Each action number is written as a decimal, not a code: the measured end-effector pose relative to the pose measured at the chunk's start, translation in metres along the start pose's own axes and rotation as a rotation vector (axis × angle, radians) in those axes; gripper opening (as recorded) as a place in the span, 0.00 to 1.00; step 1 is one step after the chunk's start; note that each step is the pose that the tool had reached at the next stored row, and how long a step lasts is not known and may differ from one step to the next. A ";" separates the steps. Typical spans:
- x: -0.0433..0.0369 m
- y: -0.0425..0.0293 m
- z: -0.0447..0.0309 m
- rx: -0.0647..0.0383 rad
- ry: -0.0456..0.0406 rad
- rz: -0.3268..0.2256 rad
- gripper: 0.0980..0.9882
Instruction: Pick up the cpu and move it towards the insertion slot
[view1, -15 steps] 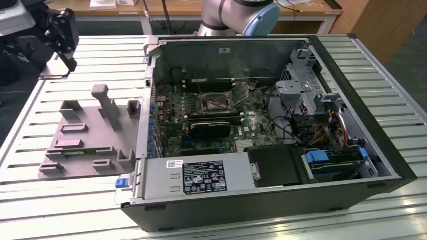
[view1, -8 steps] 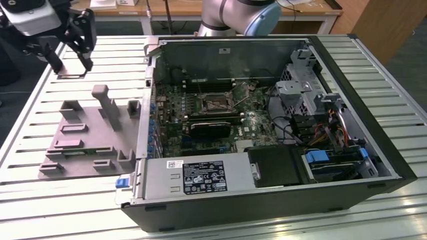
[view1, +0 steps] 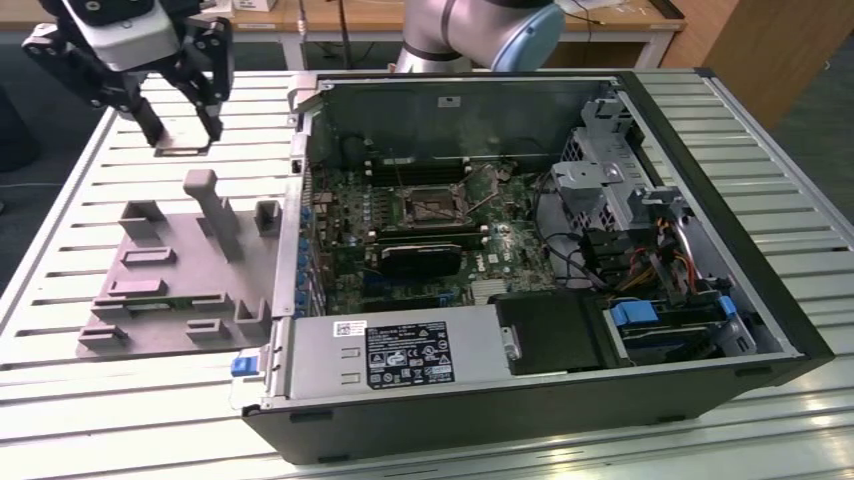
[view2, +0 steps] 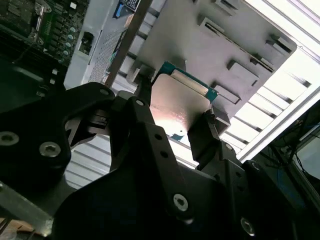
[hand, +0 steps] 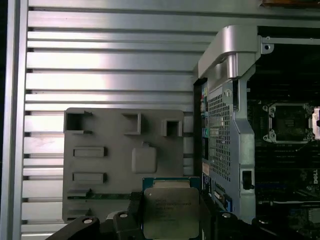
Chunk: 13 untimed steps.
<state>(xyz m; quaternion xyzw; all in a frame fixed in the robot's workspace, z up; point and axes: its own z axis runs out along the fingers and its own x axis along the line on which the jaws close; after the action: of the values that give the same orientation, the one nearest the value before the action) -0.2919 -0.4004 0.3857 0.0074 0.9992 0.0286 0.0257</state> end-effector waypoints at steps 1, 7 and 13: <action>-0.0043 0.0001 0.0002 0.000 0.0002 0.000 0.49; -0.0295 0.0004 0.0016 0.000 0.0011 0.000 0.49; -0.0558 0.0008 0.0029 0.000 0.0020 0.000 0.49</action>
<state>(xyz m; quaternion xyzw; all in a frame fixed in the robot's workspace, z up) -0.2360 -0.4004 0.3856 0.0075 0.9993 0.0286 0.0247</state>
